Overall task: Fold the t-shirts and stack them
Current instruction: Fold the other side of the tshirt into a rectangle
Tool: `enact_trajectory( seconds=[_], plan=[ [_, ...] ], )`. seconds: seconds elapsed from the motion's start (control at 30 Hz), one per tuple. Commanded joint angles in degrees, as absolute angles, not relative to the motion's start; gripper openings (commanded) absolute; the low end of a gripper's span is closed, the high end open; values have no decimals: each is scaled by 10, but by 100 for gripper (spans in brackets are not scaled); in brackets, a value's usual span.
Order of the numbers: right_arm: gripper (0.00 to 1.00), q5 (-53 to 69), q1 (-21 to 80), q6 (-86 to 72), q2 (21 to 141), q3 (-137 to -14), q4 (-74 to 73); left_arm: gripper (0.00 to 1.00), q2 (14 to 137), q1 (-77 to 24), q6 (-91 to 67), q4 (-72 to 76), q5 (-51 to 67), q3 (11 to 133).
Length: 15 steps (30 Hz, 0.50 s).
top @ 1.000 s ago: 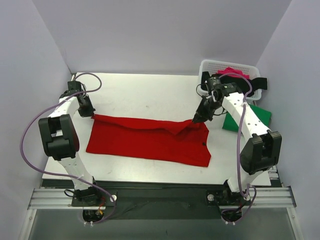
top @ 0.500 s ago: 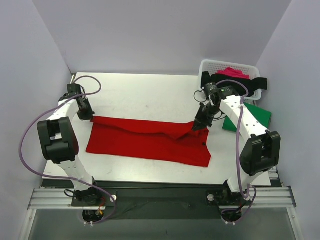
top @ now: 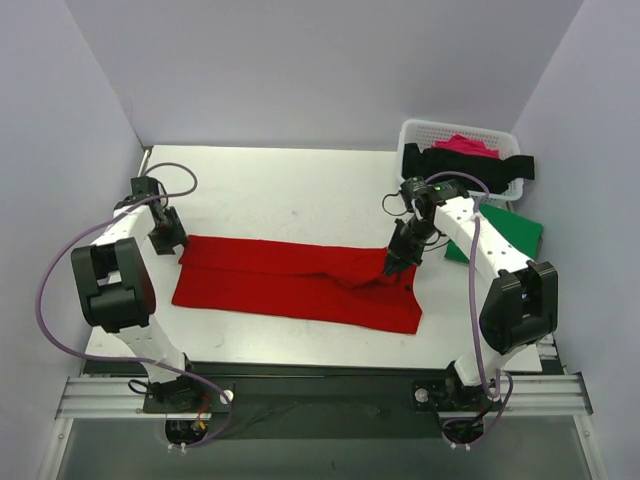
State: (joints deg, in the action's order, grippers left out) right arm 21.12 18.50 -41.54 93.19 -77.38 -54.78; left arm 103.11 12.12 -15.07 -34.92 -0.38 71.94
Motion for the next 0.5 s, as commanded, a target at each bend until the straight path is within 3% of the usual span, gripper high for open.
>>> enact_trajectory(
  seconds=[0.0,0.1,0.47],
  plan=[
    [0,214,192,-406,927,-773,-586,52,988,127,-158,-363,-18,712],
    [0,214,192,-403,934,-778,-589,57,981,125,-166,-371,-12,718],
    [0,190,193,-401,945,-774,-594,56,1015,24,-178,-349,39,762]
  ],
)
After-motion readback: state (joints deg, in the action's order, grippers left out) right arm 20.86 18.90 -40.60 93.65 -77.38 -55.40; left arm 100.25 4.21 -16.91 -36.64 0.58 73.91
